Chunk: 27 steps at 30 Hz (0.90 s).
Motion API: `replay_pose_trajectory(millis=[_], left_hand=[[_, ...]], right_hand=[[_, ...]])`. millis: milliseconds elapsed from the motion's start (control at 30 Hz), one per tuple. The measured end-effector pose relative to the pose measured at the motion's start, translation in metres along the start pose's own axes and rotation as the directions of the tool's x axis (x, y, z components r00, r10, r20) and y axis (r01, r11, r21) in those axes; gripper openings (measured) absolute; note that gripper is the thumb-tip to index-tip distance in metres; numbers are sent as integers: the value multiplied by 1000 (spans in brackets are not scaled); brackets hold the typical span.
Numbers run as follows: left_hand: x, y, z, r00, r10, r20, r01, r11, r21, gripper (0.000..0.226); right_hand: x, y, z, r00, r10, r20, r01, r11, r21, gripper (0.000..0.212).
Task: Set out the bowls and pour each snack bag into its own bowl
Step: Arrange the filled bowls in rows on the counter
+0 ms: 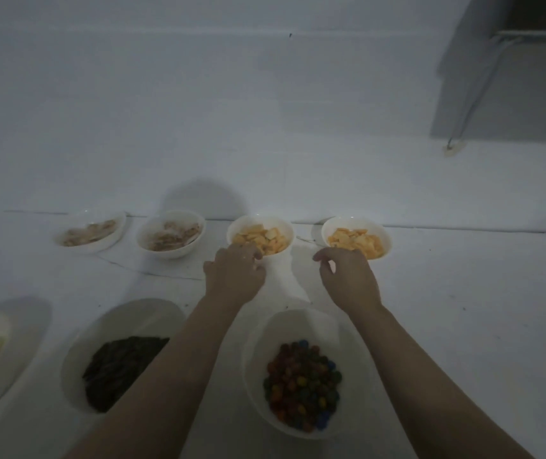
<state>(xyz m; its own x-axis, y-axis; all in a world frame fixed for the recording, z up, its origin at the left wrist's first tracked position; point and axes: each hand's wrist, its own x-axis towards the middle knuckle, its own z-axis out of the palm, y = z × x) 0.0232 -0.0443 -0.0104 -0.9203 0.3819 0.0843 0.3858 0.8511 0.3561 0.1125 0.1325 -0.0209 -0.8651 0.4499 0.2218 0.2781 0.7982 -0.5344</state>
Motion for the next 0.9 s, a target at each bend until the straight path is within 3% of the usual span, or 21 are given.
replay_pose_trajectory(millis=[167,400,533,633,900], left_hand=[[-44,-23,-21,994,-99,43,104,982,-157,17],[-72,-60,-45,907,-294,301,317,948,-31,41],[-76,-74,-37,851,-318,418,284,948,143,61],[-79,-79,-24,884,-286,371,244,957,156,55],[-80,-75,-10,934,-230,273,227,973,40,43]], right_hand=[[-38,-44,-3,988,-81,132,69,994,89,25],[-74,-80,12,910,-10,416,-40,993,112,22],[-91,-86,26,887,-10,461,-33,996,86,33],[-97,-91,29,879,-5,477,5,1000,2,38],[-100,-94,28,884,6,467,29,997,-68,23]])
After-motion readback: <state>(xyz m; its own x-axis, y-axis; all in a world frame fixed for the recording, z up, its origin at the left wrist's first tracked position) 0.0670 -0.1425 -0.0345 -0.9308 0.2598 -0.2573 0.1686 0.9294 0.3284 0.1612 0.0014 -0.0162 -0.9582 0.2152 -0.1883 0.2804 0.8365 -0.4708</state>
